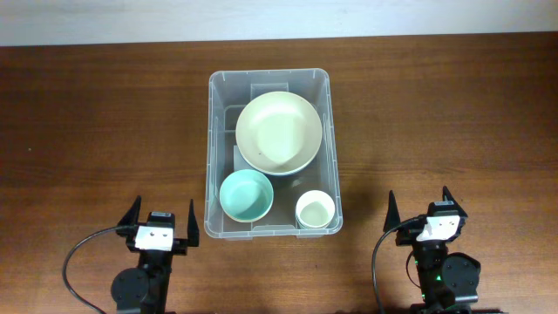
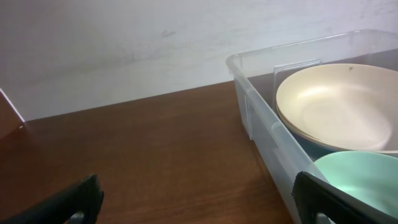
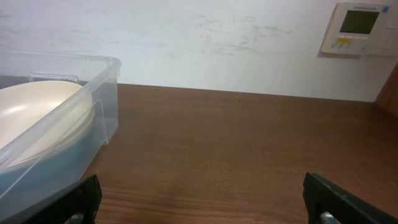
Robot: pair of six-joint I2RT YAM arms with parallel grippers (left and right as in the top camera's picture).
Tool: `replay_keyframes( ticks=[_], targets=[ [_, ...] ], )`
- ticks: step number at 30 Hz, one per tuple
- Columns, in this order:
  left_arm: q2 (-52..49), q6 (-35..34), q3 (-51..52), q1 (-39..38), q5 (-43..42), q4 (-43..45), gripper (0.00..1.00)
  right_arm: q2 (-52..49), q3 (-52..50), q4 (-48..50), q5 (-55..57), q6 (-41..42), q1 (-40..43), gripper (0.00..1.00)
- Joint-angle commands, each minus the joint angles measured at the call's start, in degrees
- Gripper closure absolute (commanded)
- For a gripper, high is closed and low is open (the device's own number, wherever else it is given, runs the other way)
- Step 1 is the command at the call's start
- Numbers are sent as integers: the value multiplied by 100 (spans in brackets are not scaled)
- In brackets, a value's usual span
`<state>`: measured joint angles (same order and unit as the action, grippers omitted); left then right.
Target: Pack container
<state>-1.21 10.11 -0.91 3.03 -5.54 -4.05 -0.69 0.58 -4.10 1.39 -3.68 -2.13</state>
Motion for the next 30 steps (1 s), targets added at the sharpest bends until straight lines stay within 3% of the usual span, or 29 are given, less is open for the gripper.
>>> replay_keyframes(
  ticks=[1,12,30],
  targets=[
    [61,0,44,9,-101,26,1,48,-26,-48,-33,-39,-7,1],
    [92,-916,44,-2,588,-57,1,48,-26,-50,-33,-39,-4,1],
    [87,-927,42,-179,682,-55,1,48,-26,-50,-33,-39,-7,1]
  ],
)
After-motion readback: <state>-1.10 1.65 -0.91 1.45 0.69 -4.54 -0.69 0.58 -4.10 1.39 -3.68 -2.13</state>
